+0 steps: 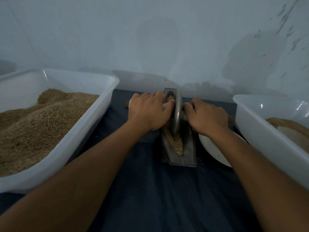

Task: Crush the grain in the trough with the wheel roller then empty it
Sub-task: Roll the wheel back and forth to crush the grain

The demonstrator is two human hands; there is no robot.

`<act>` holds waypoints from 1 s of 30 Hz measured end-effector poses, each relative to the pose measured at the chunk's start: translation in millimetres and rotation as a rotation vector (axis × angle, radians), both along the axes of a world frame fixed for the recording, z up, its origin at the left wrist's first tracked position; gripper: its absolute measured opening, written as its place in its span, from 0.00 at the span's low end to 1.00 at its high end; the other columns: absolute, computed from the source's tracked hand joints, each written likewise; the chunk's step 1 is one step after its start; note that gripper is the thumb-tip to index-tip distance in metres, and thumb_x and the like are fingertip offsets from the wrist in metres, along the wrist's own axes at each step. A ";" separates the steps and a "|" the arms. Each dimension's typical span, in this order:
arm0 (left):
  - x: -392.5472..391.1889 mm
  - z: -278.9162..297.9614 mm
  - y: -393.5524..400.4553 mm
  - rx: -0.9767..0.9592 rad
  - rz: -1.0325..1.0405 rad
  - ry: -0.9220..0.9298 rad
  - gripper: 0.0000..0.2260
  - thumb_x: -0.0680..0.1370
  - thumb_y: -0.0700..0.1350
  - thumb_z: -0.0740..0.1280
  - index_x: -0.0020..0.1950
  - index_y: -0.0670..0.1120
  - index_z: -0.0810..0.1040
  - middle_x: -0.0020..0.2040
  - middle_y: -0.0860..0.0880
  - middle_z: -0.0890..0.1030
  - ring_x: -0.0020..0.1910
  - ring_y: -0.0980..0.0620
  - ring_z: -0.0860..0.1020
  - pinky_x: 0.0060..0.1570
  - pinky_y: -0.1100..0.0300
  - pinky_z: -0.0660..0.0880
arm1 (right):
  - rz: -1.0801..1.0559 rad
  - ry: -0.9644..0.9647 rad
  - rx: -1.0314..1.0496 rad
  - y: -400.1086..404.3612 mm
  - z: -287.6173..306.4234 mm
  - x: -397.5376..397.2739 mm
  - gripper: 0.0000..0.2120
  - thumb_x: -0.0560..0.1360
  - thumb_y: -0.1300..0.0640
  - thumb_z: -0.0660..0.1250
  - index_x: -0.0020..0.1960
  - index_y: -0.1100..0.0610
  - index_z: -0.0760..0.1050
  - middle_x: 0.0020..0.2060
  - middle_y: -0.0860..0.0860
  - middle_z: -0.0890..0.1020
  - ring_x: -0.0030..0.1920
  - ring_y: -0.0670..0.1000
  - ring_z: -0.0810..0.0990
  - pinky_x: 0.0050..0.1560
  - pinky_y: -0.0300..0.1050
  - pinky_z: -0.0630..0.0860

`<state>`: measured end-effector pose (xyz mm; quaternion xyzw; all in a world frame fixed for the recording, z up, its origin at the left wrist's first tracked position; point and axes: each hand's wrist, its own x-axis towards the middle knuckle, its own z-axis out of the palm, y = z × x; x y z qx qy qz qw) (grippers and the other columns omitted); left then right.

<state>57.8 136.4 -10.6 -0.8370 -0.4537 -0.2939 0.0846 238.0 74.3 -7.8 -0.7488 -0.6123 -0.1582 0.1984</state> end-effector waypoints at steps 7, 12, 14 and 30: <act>5.5 0.6 9.1 0.000 0.024 0.000 0.24 0.79 0.66 0.45 0.47 0.52 0.73 0.46 0.49 0.81 0.48 0.46 0.79 0.48 0.49 0.66 | -0.005 -0.010 -0.014 14.0 1.5 5.0 0.20 0.79 0.38 0.45 0.38 0.49 0.64 0.30 0.44 0.70 0.30 0.43 0.65 0.30 0.43 0.54; 10.0 3.4 16.5 -0.010 0.043 0.019 0.25 0.79 0.66 0.44 0.45 0.51 0.73 0.43 0.49 0.81 0.42 0.46 0.77 0.45 0.49 0.66 | -0.009 0.017 -0.049 22.1 5.1 8.5 0.19 0.79 0.37 0.46 0.41 0.49 0.66 0.32 0.44 0.70 0.31 0.44 0.65 0.31 0.43 0.56; 11.6 3.2 18.4 -0.001 0.052 0.013 0.24 0.79 0.66 0.44 0.43 0.51 0.71 0.42 0.49 0.81 0.37 0.46 0.73 0.43 0.50 0.66 | -0.013 0.013 -0.061 25.3 5.9 10.4 0.20 0.78 0.37 0.45 0.40 0.49 0.65 0.32 0.45 0.70 0.32 0.45 0.65 0.31 0.43 0.56; 25.1 9.0 39.2 0.001 0.129 0.020 0.24 0.77 0.64 0.44 0.39 0.51 0.72 0.36 0.50 0.73 0.35 0.46 0.72 0.36 0.53 0.66 | 0.000 -0.018 -0.139 52.8 15.4 20.5 0.27 0.74 0.36 0.42 0.35 0.51 0.72 0.34 0.50 0.71 0.36 0.56 0.70 0.32 0.45 0.59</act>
